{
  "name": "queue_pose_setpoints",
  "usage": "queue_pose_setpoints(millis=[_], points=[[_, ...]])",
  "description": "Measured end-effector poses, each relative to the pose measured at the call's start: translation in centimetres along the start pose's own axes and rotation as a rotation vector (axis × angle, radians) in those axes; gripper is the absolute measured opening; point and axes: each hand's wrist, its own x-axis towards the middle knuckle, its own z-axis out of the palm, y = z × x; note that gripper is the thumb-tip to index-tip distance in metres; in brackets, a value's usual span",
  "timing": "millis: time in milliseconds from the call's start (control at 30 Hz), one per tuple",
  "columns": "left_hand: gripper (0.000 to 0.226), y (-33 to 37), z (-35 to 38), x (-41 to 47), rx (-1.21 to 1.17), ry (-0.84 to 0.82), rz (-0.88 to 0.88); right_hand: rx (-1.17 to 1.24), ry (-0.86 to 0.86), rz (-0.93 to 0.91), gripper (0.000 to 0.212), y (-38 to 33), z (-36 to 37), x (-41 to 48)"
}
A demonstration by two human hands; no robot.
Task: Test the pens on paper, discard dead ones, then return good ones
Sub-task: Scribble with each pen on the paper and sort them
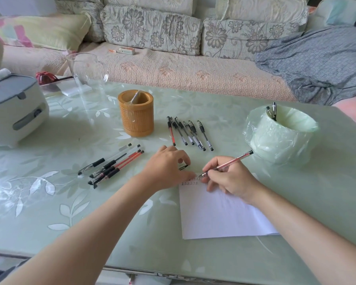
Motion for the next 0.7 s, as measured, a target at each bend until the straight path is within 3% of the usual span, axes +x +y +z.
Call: queue_pose_setpoints(millis=[267,700], points=[[0.038,0.16,0.3,0.46,0.018,0.003,-0.013,-0.189,-0.03,-0.126,0.024,0.03,0.51,0.02],[0.046,0.21,0.2,0.64,0.02,-0.03,-0.023,-0.199,-0.031,-0.127,0.025,0.12,0.53,-0.03]])
